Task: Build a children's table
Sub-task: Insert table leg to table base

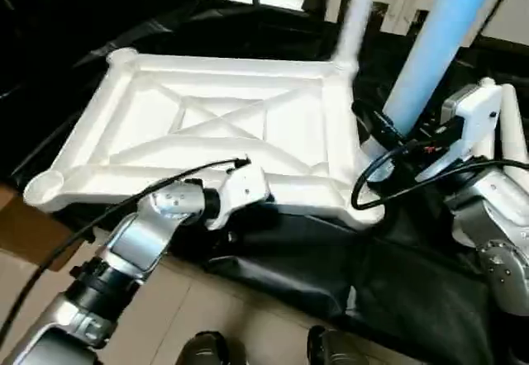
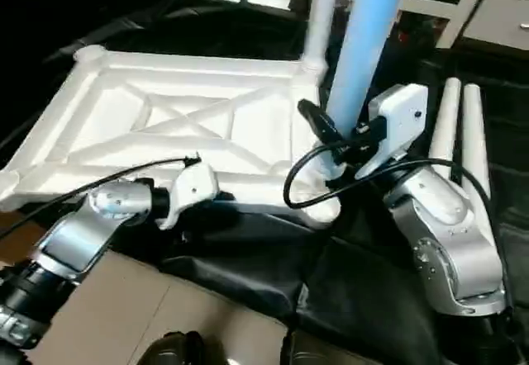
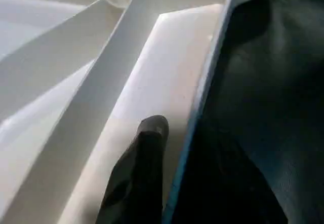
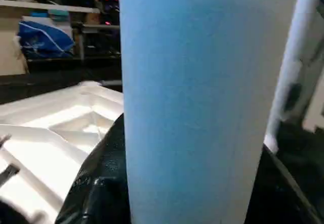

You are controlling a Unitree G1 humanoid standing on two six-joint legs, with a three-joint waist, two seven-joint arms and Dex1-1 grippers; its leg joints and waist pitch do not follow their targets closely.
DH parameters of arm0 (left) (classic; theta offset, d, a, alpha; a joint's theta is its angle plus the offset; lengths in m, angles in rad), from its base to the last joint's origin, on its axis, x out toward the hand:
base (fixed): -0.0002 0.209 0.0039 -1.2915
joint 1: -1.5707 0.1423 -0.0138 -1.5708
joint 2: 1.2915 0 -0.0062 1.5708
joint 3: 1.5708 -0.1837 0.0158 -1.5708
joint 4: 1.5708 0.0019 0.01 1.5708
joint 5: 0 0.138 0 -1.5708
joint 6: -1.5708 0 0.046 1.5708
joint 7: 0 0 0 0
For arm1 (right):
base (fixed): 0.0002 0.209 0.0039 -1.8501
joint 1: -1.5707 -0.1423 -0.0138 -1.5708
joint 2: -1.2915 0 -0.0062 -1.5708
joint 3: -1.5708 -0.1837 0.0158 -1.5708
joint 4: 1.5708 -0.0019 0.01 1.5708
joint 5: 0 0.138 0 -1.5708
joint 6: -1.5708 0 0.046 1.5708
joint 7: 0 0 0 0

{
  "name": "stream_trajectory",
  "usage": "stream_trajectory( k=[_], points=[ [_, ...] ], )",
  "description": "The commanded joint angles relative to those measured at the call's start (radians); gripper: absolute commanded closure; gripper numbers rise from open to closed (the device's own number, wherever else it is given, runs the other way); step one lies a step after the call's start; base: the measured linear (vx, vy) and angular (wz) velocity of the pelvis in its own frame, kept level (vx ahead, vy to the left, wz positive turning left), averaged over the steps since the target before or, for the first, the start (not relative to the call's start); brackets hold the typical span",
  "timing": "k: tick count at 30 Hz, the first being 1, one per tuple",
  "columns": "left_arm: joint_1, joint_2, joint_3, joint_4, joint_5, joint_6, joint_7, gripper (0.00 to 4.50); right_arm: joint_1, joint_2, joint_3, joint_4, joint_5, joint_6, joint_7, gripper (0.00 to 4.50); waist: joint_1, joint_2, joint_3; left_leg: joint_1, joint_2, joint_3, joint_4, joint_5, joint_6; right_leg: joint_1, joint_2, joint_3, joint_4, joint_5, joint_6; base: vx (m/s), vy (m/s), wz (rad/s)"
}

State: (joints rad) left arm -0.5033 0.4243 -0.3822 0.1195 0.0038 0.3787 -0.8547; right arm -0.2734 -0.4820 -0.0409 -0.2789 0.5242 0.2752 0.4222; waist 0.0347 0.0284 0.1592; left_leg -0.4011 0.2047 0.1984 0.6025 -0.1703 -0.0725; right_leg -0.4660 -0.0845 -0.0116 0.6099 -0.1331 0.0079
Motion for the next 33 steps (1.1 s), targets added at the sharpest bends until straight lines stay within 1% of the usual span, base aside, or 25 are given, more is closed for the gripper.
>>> stream_trajectory(
  k=[1, 2, 3, 4, 5, 6, 7, 8, 9, 10, 11, 12, 13, 14, 15, 16, 18, 19, 20, 21, 22, 25, 27, 28, 33],
  points=[
    [0.033, 0.002, 0.055, 0.020, -0.021, 0.074, 0.070, 3.74, 0.006, 0.003, -0.027, -0.002, 0.021, 0.015, 0.006, 2.70, -0.002, -0.024, -0.086, 0.004, -0.006, -0.007, -0.070, -0.198, 0.046, 0.076, -0.022, 0.015, -0.075, -0.327, -0.166, 0.000, 0.000, 0.00],
    [0.040, 0.003, 0.066, -0.007, -0.047, 0.084, 0.056, 3.74, 0.001, 0.003, -0.028, -0.007, 0.026, 0.024, 0.006, 2.70, -0.005, -0.030, -0.087, 0.001, -0.007, -0.009, -0.070, -0.196, 0.046, 0.078, -0.021, 0.013, -0.076, -0.338, -0.157, 0.000, 0.000, 0.00],
    [0.055, 0.011, 0.070, -0.060, -0.080, 0.070, 0.016, 3.74, -0.009, 0.007, -0.032, -0.013, 0.032, 0.040, 0.009, 2.70, -0.007, -0.032, -0.085, -0.004, -0.010, -0.012, -0.072, -0.191, 0.045, 0.081, -0.024, 0.010, -0.075, -0.369, -0.137, 0.000, 0.000, 0.00],
    [0.066, 0.027, 0.061, -0.103, -0.099, 0.047, -0.028, 3.74, -0.023, 0.010, -0.031, -0.013, 0.034, 0.049, 0.008, 2.70, -0.011, -0.032, -0.086, -0.002, -0.008, -0.012, -0.072, -0.191, 0.047, 0.076, -0.025, 0.011, -0.080, -0.391, -0.125, 0.000, 0.000, 0.00],
    [0.067, 0.030, 0.059, -0.107, -0.100, 0.043, -0.033, 3.74, -0.025, 0.011, -0.031, -0.012, 0.034, 0.048, 0.008, 2.70, -0.011, -0.029, -0.087, 0.002, -0.007, -0.012, -0.071, -0.192, 0.049, 0.072, -0.024, 0.012, -0.080, -0.391, -0.124, 0.000, 0.000, 0.00],
    [0.074, 0.040, 0.048, -0.123, -0.102, -0.003, -0.068, 3.76, -0.035, 0.015, -0.027, -0.004, 0.031, 0.045, 0.013, 2.70, -0.011, -0.026, -0.085, 0.007, -0.005, -0.010, -0.071, -0.193, 0.054, 0.065, -0.022, 0.013, -0.082, -0.382, -0.126, 0.000, 0.000, 0.00],
    [0.080, 0.046, 0.045, -0.132, -0.105, -0.011, -0.086, 3.77, -0.038, 0.020, -0.023, 0.001, 0.026, 0.040, 0.013, 2.70, -0.009, -0.019, -0.086, 0.016, -0.003, -0.006, -0.068, -0.177, 0.068, 0.059, -0.018, 0.017, -0.080, -0.319, -0.146, 0.000, 0.000, 0.00],
    [0.078, 0.052, 0.041, -0.131, -0.097, -0.017, -0.098, 3.78, -0.042, 0.025, -0.017, 0.012, 0.019, 0.033, 0.016, 2.70, -0.009, -0.011, -0.078, 0.017, -0.001, -0.005, -0.070, -0.174, 0.072, 0.053, -0.016, 0.019, -0.080, -0.297, -0.155, 0.000, 0.000, 0.00],
    [0.074, 0.053, 0.038, -0.123, -0.091, -0.019, -0.104, 3.78, -0.047, 0.029, -0.013, 0.027, 0.012, 0.026, 0.020, 2.70, -0.007, -0.011, -0.069, 0.017, 0.000, -0.003, -0.073, -0.181, 0.075, 0.050, -0.013, 0.018, -0.081, -0.280, -0.168, 0.000, 0.000, 0.00],
    [0.080, 0.052, 0.033, -0.122, -0.078, -0.019, -0.096, 3.43, -0.031, 0.023, -0.006, 0.027, -0.007, 0.019, 0.018, 2.70, -0.005, -0.013, -0.070, 0.016, 0.000, -0.003, -0.073, -0.182, 0.072, 0.054, -0.013, 0.018, -0.079, -0.274, -0.172, 0.000, 0.000, 0.00],
    [0.080, 0.056, 0.028, -0.129, -0.076, -0.020, -0.099, 3.08, -0.025, 0.022, -0.008, 0.016, -0.003, 0.028, 0.012, 2.70, 0.005, -0.021, -0.071, 0.025, 0.004, -0.001, -0.073, -0.185, 0.071, 0.048, -0.014, 0.021, -0.077, -0.269, -0.174, 0.000, 0.000, 0.00],
    [0.078, 0.053, 0.037, -0.145, -0.099, 0.011, -0.106, 3.08, -0.019, 0.025, -0.017, -0.005, 0.025, 0.050, 0.005, 2.70, 0.005, -0.026, -0.076, 0.028, 0.004, 0.002, -0.072, -0.181, 0.073, 0.051, -0.012, 0.023, -0.076, -0.260, -0.179, 0.000, 0.000, 0.00],
    [0.075, 0.050, 0.045, -0.156, -0.117, 0.035, -0.111, 3.08, -0.019, 0.029, -0.023, -0.017, 0.046, 0.064, 0.002, 2.70, 0.007, -0.023, -0.069, 0.022, 0.003, 0.000, -0.075, -0.171, 0.072, 0.054, -0.014, 0.022, -0.072, -0.250, -0.186, 0.000, 0.000, 0.00],
    [0.071, 0.046, 0.054, -0.164, -0.126, 0.035, -0.105, 2.94, -0.018, 0.023, -0.023, -0.015, 0.038, 0.066, 0.013, 2.70, 0.008, -0.017, -0.062, 0.020, 0.003, -0.001, -0.077, -0.172, 0.069, 0.051, -0.015, 0.022, -0.071, -0.246, -0.188, 0.000, 0.000, 0.00],
    [0.069, 0.047, 0.053, -0.164, -0.121, 0.029, -0.103, 2.76, -0.017, 0.020, -0.022, -0.012, 0.033, 0.065, 0.016, 2.70, 0.006, -0.019, -0.066, 0.021, 0.005, -0.002, -0.077, -0.173, 0.066, 0.054, -0.014, 0.020, -0.071, -0.232, -0.192, 0.000, 0.000, 0.00],
    [0.062, 0.049, 0.046, -0.156, -0.099, -0.004, -0.092, 2.65, -0.016, 0.014, -0.024, -0.003, 0.019, 0.062, 0.027, 2.70, 0.006, -0.021, -0.063, 0.018, 0.004, -0.003, -0.078, -0.167, 0.068, 0.055, -0.014, 0.019, -0.071, -0.210, -0.192, 0.000, 0.000, 0.00],
    [0.052, 0.041, 0.049, -0.146, -0.092, -0.021, -0.087, 2.60, -0.015, 0.014, -0.028, -0.001, 0.018, 0.065, 0.031, 2.70, 0.004, -0.023, -0.066, 0.018, 0.002, -0.002, -0.077, -0.150, 0.075, 0.060, -0.016, 0.019, -0.068, -0.174, -0.194, 0.000, 0.000, 0.00],
    [0.045, 0.035, 0.053, -0.139, -0.091, -0.029, -0.091, 2.60, -0.013, 0.015, -0.030, -0.005, 0.017, 0.066, 0.031, 2.70, 0.004, -0.018, -0.066, 0.018, 0.002, -0.002, -0.077, -0.141, 0.078, 0.061, -0.017, 0.020, -0.068, -0.161, -0.199, 0.000, 0.000, 0.00],
    [0.039, 0.032, 0.057, -0.133, -0.092, -0.035, -0.096, 2.60, -0.012, 0.015, -0.030, -0.008, 0.016, 0.067, 0.031, 2.70, 0.002, -0.021, -0.065, 0.017, 0.002, -0.001, -0.077, -0.141, 0.080, 0.062, -0.016, 0.020, -0.070, -0.160, -0.199, 0.000, 0.000, 0.00],
    [0.035, 0.031, 0.059, -0.131, -0.095, -0.032, -0.101, 2.60, -0.010, 0.016, -0.030, -0.012, 0.015, 0.068, 0.030, 2.70, 0.003, -0.017, -0.066, 0.018, 0.002, -0.001, -0.077, -0.136, 0.080, 0.063, -0.018, 0.020, -0.069, -0.152, -0.205, 0.000, 0.000, 0.00],
    [0.030, 0.032, 0.059, -0.129, -0.098, -0.030, -0.105, 2.60, -0.008, 0.015, -0.029, -0.016, 0.016, 0.069, 0.028, 2.70, 0.003, -0.019, -0.066, 0.018, 0.001, 0.000, -0.078, -0.135, 0.080, 0.064, -0.017, 0.020, -0.070, -0.150, -0.206, 0.000, 0.000, 0.00],
    [0.012, 0.052, 0.044, -0.102, -0.090, -0.043, -0.125, 2.60, 0.000, 0.014, -0.032, -0.032, 0.015, 0.075, 0.021, 2.70, 0.003, -0.011, -0.065, 0.019, 0.001, -0.001, -0.079, -0.129, 0.077, 0.065, -0.016, 0.019, -0.068, -0.132, -0.217, 0.000, 0.000, 0.00],
    [0.008, 0.069, 0.030, -0.086, -0.078, -0.060, -0.143, 2.60, 0.005, 0.016, -0.036, -0.040, 0.013, 0.078, 0.019, 2.70, 0.002, -0.013, -0.065, 0.018, 0.001, -0.002, -0.080, -0.128, 0.075, 0.068, -0.016, 0.019, -0.068, -0.129, -0.214, 0.000, 0.000, 0.00],
    [0.009, 0.081, 0.022, -0.080, -0.070, -0.064, -0.158, 2.60, 0.009, 0.015, -0.038, -0.045, 0.012, 0.079, 0.018, 2.70, 0.001, -0.010, -0.065, 0.020, 0.003, -0.003, -0.081, -0.131, 0.072, 0.068, -0.017, 0.020, -0.068, -0.124, -0.219, 0.000, 0.000, 0.00],
    [0.018, 0.113, 0.018, -0.091, -0.084, -0.042, -0.211, 2.60, 0.022, 0.010, -0.045, -0.063, 0.012, 0.083, 0.015, 2.70, -0.001, -0.008, -0.060, 0.023, 0.004, -0.001, -0.084, -0.160, 0.056, 0.066, -0.017, 0.020, -0.071, -0.144, -0.226, 0.000, 0.000, 0.00]
  ],
)
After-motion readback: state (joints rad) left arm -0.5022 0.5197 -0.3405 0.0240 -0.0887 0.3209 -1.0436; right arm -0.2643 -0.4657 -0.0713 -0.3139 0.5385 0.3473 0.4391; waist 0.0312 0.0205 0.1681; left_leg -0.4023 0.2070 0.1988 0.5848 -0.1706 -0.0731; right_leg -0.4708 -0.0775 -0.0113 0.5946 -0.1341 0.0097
